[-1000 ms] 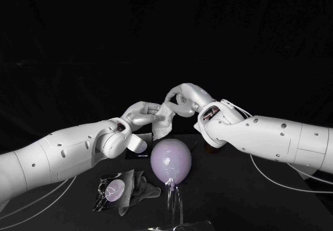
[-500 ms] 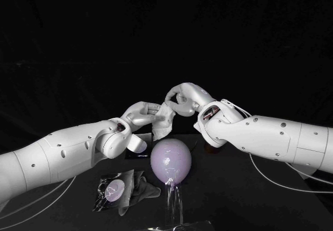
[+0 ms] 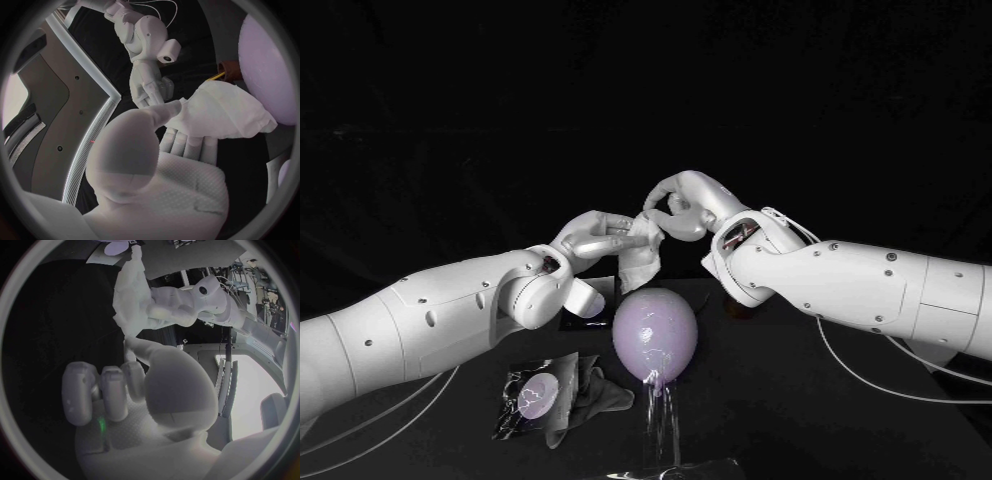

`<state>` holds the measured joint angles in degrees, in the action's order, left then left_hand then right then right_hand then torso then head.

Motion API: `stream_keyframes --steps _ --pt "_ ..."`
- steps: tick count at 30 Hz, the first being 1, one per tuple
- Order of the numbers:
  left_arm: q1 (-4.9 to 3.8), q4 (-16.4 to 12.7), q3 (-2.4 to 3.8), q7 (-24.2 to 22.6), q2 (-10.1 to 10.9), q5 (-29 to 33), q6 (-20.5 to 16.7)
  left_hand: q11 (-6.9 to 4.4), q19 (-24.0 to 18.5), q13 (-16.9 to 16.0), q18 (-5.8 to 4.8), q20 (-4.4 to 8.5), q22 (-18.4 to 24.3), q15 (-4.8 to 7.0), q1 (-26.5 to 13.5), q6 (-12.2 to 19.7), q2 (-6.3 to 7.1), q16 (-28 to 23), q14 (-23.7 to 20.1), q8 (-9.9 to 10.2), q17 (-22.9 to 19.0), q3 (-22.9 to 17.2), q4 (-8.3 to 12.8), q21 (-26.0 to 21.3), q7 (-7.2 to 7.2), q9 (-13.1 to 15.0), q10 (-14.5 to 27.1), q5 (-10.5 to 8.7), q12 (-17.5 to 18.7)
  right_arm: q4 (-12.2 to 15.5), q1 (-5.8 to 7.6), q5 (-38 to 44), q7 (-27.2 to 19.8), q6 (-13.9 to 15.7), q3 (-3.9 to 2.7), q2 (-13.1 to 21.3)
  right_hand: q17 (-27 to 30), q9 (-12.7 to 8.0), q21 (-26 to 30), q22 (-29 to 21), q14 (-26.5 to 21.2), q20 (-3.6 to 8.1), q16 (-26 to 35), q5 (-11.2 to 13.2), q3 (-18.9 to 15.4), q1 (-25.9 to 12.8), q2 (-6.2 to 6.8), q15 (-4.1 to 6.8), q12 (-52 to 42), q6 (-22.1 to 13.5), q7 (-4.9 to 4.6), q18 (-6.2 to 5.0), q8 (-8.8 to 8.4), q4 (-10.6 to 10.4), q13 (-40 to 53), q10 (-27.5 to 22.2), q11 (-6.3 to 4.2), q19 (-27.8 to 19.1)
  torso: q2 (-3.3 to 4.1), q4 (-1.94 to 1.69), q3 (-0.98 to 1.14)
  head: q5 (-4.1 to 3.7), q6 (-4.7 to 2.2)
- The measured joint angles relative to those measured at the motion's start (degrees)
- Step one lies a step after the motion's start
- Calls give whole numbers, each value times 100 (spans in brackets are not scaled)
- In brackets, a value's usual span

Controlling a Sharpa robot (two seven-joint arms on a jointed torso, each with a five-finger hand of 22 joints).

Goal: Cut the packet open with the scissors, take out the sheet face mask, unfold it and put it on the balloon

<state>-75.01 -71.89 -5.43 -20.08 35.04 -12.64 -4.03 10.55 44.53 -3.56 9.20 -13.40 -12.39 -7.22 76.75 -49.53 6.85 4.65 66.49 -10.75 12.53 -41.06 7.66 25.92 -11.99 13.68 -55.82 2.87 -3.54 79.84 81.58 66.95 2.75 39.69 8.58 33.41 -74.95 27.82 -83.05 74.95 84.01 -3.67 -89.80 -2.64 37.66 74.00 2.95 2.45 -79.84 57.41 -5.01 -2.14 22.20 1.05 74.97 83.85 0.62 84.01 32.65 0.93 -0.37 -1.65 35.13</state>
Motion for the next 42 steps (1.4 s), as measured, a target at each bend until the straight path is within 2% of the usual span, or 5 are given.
stream_keyframes --steps 5,11,22,29,42 --pt "0 9 0 -15 -4 198 64 -70 -7 -11 0 -119 253 14 -644 11 391 0 -105 0 77 781 -570 -328 -12 0 -144 0 -28 33 0 -213 -38 52 0 17 0 0 0 -1 0 0 0 1 6 0 0 0 0 0 0 0 0 6 -3 0 0 -1 -1 2 2 -1 -5" --pt "0 23 0 -24 -13 409 93 -106 103 -37 103 -228 458 4 -967 -109 500 39 -159 -82 154 1347 -1097 -577 -17 26 -416 0 -94 75 0 -382 -71 99 0 39 0 1 1 -4 0 -1 4 1 6 -1 1 0 -5 -1 0 0 0 6 -7 -1 0 -2 -2 3 2 -4 -13" --pt "0 58 2 -10 -53 706 38 -232 411 -40 104 -206 723 60 -706 -416 16 196 -165 -231 320 1651 -1835 -868 85 67 -812 0 -159 194 1 -562 -103 133 0 84 5 3 2 -2 0 -2 10 12 16 -1 1 0 -20 -4 0 1 0 17 -4 -3 0 -3 -2 1 2 -10 -18" --pt "-1 76 2 4 -69 844 -102 -348 621 -35 103 -108 802 150 205 -615 -499 275 -136 -403 399 964 -1575 -935 244 154 -1110 -2 -196 257 1 -617 -119 157 0 107 4 4 3 0 0 -3 0 13 22 -2 2 0 -20 -15 5 1 0 23 -2 -3 0 -4 -2 0 2 -5 -19" --pt "-1 76 2 19 -70 955 -298 -373 709 -23 100 -73 838 169 395 -620 -500 333 -117 -522 454 678 -1506 -979 251 266 -1253 -24 -149 281 1 -678 -142 224 -2 140 0 6 6 -1 0 -3 4 25 21 -4 4 0 -19 -25 0 1 1 23 -4 -4 1 -5 -3 0 2 1 -13"
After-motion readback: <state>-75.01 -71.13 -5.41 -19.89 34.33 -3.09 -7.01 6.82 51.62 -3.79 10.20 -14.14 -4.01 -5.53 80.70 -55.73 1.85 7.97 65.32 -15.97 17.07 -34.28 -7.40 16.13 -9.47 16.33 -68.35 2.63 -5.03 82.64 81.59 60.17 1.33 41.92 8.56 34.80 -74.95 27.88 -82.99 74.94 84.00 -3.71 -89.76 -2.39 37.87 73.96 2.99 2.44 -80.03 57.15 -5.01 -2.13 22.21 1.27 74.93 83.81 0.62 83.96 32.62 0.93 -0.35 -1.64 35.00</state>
